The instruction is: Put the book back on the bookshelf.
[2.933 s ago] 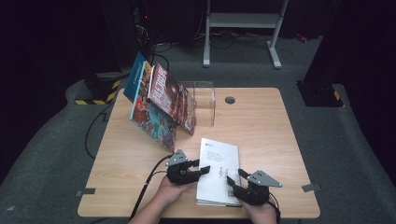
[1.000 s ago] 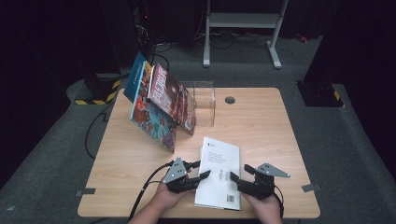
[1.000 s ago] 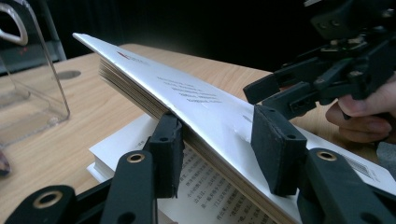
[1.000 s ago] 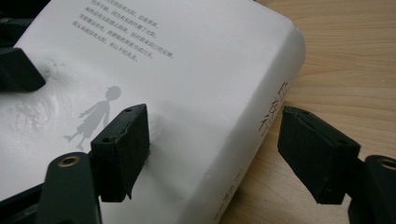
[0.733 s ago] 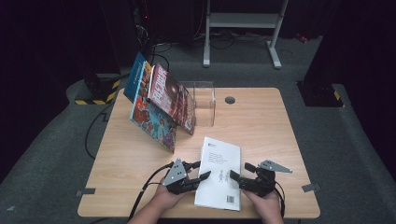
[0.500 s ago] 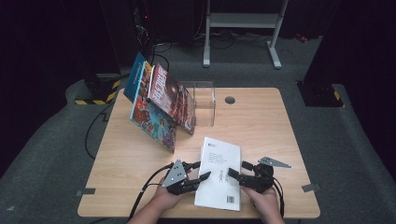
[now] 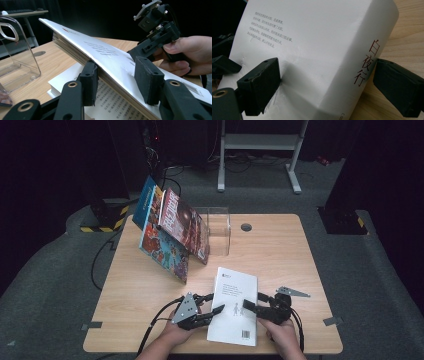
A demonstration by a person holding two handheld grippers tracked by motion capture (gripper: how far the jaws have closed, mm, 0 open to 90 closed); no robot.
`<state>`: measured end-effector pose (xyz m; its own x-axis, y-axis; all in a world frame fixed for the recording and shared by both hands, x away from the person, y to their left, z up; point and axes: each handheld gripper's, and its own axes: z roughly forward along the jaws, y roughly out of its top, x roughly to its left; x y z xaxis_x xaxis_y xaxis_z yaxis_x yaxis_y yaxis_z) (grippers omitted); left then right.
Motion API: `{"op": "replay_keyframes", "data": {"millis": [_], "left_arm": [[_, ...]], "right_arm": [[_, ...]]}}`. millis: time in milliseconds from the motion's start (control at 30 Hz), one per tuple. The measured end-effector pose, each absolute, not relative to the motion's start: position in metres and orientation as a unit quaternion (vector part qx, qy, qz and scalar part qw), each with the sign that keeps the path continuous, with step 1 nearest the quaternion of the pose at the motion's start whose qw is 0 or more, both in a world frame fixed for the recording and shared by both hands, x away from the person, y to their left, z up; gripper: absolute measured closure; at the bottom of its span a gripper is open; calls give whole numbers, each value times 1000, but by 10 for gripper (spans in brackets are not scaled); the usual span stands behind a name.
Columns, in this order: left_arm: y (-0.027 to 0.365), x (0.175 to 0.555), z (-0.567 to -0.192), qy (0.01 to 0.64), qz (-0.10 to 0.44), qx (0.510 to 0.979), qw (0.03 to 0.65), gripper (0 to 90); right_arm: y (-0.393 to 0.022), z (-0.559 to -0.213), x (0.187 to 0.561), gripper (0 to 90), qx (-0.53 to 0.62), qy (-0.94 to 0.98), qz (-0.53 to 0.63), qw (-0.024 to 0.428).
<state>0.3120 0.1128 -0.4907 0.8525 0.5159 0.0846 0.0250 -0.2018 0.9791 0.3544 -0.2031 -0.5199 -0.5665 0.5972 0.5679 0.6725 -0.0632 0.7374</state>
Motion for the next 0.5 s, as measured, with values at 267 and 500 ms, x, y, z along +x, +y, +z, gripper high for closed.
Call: {"op": "replay_keyframes", "data": {"millis": [267, 500], "left_arm": [[113, 308, -490, 171, 213, 743, 611, 547], [113, 309, -490, 168, 210, 743, 613, 547]], "right_arm": [[-205, -521, 357, 71, -461, -678, -570, 48], [-206, -523, 359, 72, -455, -672, -580, 70]]}}
